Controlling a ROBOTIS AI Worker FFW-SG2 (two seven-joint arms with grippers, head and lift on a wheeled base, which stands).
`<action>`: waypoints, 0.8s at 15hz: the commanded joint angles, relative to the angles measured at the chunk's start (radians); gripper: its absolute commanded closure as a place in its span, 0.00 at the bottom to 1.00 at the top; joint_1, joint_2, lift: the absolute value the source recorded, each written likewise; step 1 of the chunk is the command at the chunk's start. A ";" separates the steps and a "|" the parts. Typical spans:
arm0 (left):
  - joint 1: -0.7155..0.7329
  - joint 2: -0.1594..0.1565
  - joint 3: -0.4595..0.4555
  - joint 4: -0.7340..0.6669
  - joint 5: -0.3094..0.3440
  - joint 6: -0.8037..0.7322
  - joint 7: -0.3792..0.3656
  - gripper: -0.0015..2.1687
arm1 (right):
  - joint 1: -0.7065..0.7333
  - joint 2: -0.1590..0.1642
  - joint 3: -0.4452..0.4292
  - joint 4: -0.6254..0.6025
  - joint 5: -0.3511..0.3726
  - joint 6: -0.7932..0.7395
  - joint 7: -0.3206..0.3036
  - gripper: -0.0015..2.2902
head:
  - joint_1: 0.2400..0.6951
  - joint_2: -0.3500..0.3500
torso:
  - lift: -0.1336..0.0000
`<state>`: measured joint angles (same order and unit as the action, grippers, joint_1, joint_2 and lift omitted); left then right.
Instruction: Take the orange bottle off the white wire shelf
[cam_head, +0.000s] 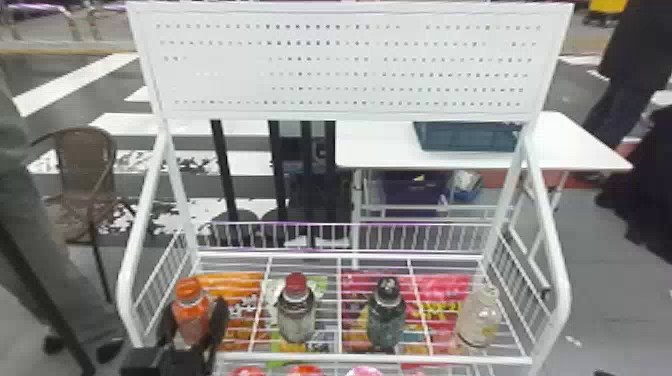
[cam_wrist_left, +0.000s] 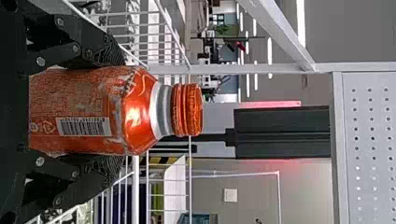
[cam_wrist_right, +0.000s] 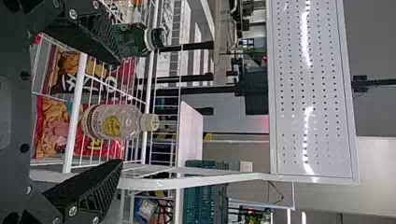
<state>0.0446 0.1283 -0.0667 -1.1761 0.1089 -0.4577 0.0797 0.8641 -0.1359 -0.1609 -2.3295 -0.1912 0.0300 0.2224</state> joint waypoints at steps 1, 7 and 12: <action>0.037 0.002 0.002 -0.073 -0.002 0.024 0.000 0.38 | -0.005 -0.001 0.001 0.004 -0.001 0.000 0.000 0.07 | 0.57 0.50 | 1.00; 0.271 0.019 0.054 -0.580 0.005 0.319 -0.001 0.37 | -0.011 0.001 0.009 0.010 -0.001 0.000 0.002 0.07 | 0.57 0.50 | 1.00; 0.531 0.016 0.120 -0.933 0.012 0.420 0.000 0.37 | -0.017 0.002 0.014 0.013 -0.004 0.000 0.005 0.07 | 0.57 0.50 | 1.00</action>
<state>0.5035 0.1473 0.0422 -2.0339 0.1171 -0.0449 0.0794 0.8491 -0.1334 -0.1492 -2.3165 -0.1932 0.0300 0.2260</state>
